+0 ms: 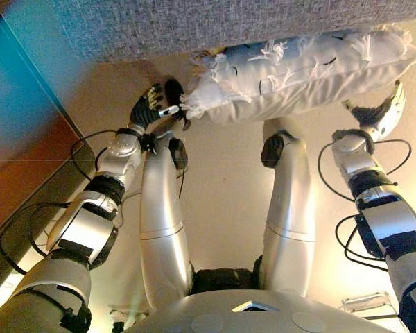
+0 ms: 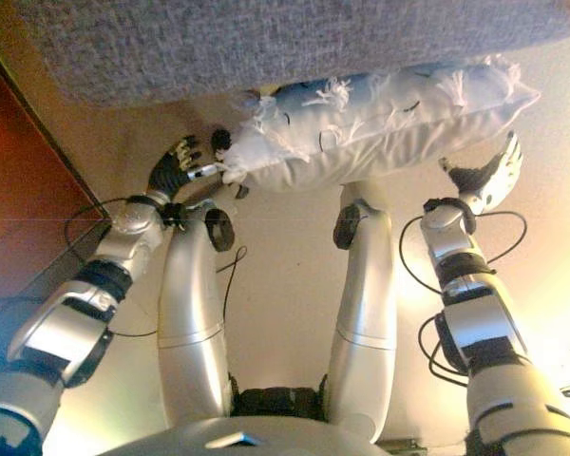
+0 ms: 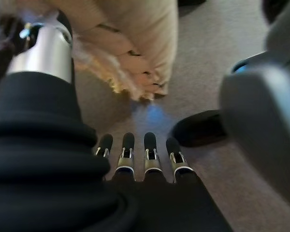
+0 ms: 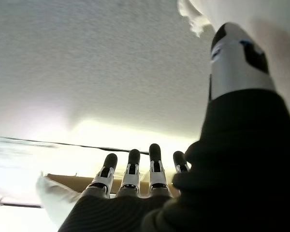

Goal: Pick up the cushion and take it to the sofa

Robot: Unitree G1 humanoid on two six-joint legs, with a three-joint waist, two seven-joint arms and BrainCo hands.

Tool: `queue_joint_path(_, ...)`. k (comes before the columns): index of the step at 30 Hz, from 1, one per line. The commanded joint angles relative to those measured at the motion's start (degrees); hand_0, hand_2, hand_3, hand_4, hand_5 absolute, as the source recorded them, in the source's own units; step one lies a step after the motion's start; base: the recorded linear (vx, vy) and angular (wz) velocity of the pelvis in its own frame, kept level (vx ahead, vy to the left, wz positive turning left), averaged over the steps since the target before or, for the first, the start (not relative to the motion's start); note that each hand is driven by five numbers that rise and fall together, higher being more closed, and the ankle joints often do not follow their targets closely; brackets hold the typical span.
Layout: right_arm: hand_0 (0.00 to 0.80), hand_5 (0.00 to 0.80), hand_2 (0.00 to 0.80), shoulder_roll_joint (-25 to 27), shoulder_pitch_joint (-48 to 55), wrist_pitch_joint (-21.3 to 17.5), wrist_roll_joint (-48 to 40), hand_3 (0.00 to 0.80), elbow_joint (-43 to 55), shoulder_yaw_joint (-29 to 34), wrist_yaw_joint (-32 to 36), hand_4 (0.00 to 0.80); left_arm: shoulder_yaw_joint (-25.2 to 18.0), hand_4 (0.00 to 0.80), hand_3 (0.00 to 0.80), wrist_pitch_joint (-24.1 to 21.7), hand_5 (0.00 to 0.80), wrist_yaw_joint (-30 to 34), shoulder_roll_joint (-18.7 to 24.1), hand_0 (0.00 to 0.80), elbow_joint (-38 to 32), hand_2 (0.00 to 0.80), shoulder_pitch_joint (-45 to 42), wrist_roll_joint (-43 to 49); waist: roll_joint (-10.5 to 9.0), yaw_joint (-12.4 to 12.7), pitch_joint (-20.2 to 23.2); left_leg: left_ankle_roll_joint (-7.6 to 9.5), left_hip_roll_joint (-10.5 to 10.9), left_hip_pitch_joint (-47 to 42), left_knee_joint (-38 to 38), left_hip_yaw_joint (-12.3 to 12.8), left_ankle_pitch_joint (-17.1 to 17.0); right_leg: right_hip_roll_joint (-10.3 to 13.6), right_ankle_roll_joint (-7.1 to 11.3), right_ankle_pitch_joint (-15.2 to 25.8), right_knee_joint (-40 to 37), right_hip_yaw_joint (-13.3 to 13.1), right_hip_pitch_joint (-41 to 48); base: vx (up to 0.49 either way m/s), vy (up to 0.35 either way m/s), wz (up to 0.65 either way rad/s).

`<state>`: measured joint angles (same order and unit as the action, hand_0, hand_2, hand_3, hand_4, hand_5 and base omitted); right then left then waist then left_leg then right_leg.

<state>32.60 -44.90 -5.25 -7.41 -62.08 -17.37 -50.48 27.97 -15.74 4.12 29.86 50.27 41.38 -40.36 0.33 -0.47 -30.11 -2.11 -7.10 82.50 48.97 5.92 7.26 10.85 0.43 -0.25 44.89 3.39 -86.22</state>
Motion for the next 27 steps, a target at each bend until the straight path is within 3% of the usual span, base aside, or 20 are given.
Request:
queue_joint_path(1,0.0,0.0,0.0,5.2,-0.8,-2.2,-1.2,0.0,2.1,-0.9,-0.5,0.0,-0.9,0.0,0.0,-1.0,0.0,4.1,-1.7,0.0,-2.8,0.0,-2.4,-2.9,6.58,-1.4,0.3,-1.3,1.0,4.0,-1.3,-1.1,-1.7,-0.9,3.84,-5.6,9.1,-0.7,-1.1,-0.019,-0.031,0.07)
queue_joint_path(4,0.0,0.0,0.0,6.1,-4.7,-1.5,0.7,0.0,0.8,-1.3,2.2,0.0,0.7,0.0,0.0,-1.4,0.0,5.3,-1.8,0.0,-2.2,0.0,-0.1,-3.7,6.93,-1.1,0.3,-1.52,1.3,5.8,0.5,-1.0,-1.2,-0.5,4.01,-5.7,10.7,-0.5,-2.8,-0.018,-0.047,0.06)
queue_joint_path(6,0.0,0.0,0.0,9.7,-4.6,-1.0,-3.5,0.0,4.5,-2.3,5.9,0.0,0.7,0.0,0.0,0.2,0.0,6.7,0.6,0.0,-4.3,0.0,0.2,-5.8,6.52,-1.1,0.3,-1.57,1.1,7.3,2.9,-1.3,-0.7,-0.2,3.96,-5.6,11.8,-0.2,-3.6,-0.021,-0.068,0.05)
queue_joint_path(7,0.0,0.0,0.0,11.3,-4.9,-0.5,-5.1,0.0,7.4,-2.7,7.3,0.0,0.3,0.0,0.0,1.4,0.0,7.8,1.7,0.0,-5.6,0.0,0.5,-7.0,6.22,-1.1,0.3,-1.09,0.8,7.5,1.1,-0.8,-2.9,-0.1,3.35,-3.5,9.8,0.3,-3.7,-0.031,-0.061,0.05)
queue_joint_path(8,0.0,0.0,0.0,12.8,-5.1,-0.1,-7.1,0.0,10.7,-3.2,8.8,0.0,0.1,0.0,0.0,2.9,0.0,9.0,2.5,0.0,-6.9,0.0,0.8,-8.5,5.81,-1.3,0.3,-1.16,0.9,7.5,1.4,-0.8,-2.6,0.0,3.31,-3.6,9.7,0.2,-3.7,-0.044,-0.053,0.03)
queue_joint_path(11,0.0,0.0,0.0,15.0,-6.2,2.6,-9.6,0.0,17.5,-4.1,8.8,0.0,-0.6,0.0,0.0,6.1,0.0,11.7,3.0,0.0,-9.7,0.0,0.9,-11.5,5.06,-1.8,0.3,-1.28,0.9,7.5,1.5,-0.7,-2.0,0.1,3.22,-3.8,9.4,0.1,-3.7,0.019,-0.038,-0.02)
queue_joint_path(14,0.0,0.0,0.0,15.5,-8.7,3.2,-12.7,0.0,18.0,-4.9,11.8,0.0,-0.6,0.0,0.0,8.6,0.0,13.6,2.6,0.0,-10.0,0.0,1.7,-12.7,4.78,-1.7,0.3,-1.35,1.0,7.5,1.3,-0.8,-1.7,0.4,3.22,-3.9,9.1,0.2,-3.7,0.009,-0.021,-0.01)
queue_joint_path(19,0.0,0.0,0.0,15.1,-14.1,-1.1,-16.8,0.0,14.0,-7.9,23.4,0.0,0.4,0.0,0.0,11.9,0.0,20.5,2.4,0.0,-7.3,0.0,4.9,-15.6,3.72,-1.6,0.3,-1.67,1.3,7.5,1.2,-1.1,-1.4,1.1,3.2,-4.0,8.8,0.3,-3.7,0.011,-0.051,0.0)
queue_joint_path(24,0.0,0.0,0.0,14.8,-13.3,-6.4,-21.7,0.0,18.3,-10.2,39.5,0.0,1.9,0.0,0.0,13.8,0.0,25.0,3.5,0.0,-7.8,0.0,6.1,-16.7,2.27,-1.9,0.3,-2.0,1.8,7.5,0.5,-1.5,-1.9,1.4,3.32,-3.4,8.2,0.3,-3.7,0.007,-0.052,0.01)
queue_joint_path(25,0.0,0.0,0.0,15.0,-12.5,-6.6,-22.1,0.0,20.0,-10.8,41.6,0.0,2.1,0.151,0.151,13.5,0.151,25.5,3.8,0.151,-8.3,0.151,6.1,-16.8,1.9,-2.0,0.3,-2.11,1.8,7.5,0.3,-1.6,-2.2,1.4,3.4,-3.2,8.0,0.4,-3.7,0.003,-0.037,0.01)
queue_joint_path(26,0.0,0.0,0.0,15.2,-12.2,-6.9,-22.7,0.0,20.5,-10.9,42.6,0.0,2.2,0.361,0.361,13.0,0.361,25.3,3.9,0.361,-8.5,0.361,6.0,-16.8,1.76,-2.1,0.3,-2.15,1.9,7.5,0.3,-1.7,-2.3,1.5,3.4,-3.0,7.9,0.3,-3.7,0.008,-0.036,0.03)
queue_joint_path(27,0.0,0.0,0.0,15.6,-11.4,-7.6,-24.4,0.0,21.3,-11.2,44.5,0.0,2.5,0.671,0.671,12.4,0.671,24.9,4.2,0.671,-9.1,0.671,5.7,-17.6,1.55,-2.2,0.3,-2.21,2.1,7.5,0.3,-1.8,-2.4,1.5,3.46,-2.8,7.7,0.3,-3.7,0.009,-0.033,0.04)
